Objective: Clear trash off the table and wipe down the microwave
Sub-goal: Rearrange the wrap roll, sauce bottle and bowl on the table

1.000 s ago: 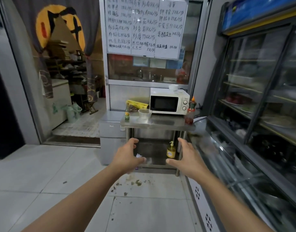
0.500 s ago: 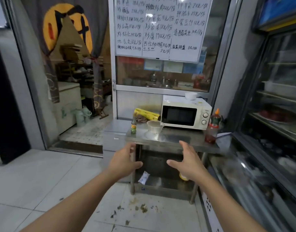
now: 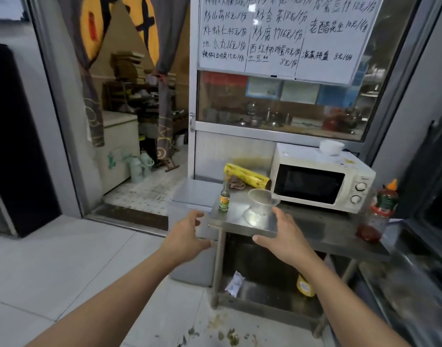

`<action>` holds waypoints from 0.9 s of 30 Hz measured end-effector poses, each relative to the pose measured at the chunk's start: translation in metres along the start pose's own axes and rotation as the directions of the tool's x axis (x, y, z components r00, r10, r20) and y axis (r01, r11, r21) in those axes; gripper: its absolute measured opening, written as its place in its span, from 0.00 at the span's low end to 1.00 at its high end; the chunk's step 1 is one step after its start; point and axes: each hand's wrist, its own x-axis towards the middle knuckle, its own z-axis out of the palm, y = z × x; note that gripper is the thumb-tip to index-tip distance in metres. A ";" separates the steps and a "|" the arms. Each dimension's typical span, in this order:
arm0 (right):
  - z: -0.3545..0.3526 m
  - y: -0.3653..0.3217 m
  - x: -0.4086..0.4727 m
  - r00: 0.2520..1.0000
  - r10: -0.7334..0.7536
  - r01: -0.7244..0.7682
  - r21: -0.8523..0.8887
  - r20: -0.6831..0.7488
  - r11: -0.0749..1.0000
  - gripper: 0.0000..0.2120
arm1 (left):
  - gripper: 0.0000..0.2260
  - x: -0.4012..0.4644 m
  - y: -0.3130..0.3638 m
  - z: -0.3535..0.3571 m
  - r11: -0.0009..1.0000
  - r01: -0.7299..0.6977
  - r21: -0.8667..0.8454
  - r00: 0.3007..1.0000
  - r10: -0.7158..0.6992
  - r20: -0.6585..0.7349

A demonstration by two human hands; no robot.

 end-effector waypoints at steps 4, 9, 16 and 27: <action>0.028 -0.022 0.055 1.000 0.023 -0.023 0.015 -0.020 1.000 0.40 | 0.31 0.071 -0.033 -0.019 1.000 -0.028 -0.011 0.999 0.029 0.034; 0.054 -0.040 0.115 0.994 0.091 -0.089 0.041 -0.060 0.995 0.40 | 0.31 0.156 -0.061 -0.041 0.997 -0.082 -0.004 0.993 0.082 0.087; 0.071 -0.039 0.196 0.977 0.186 -0.187 0.006 -0.100 0.982 0.42 | 0.31 0.261 -0.077 -0.037 0.991 -0.132 -0.035 0.980 0.136 0.144; 0.077 -0.009 0.357 0.967 0.219 -0.222 -0.007 -0.129 0.975 0.40 | 0.31 0.417 -0.084 -0.014 0.990 -0.140 -0.016 0.977 0.141 0.158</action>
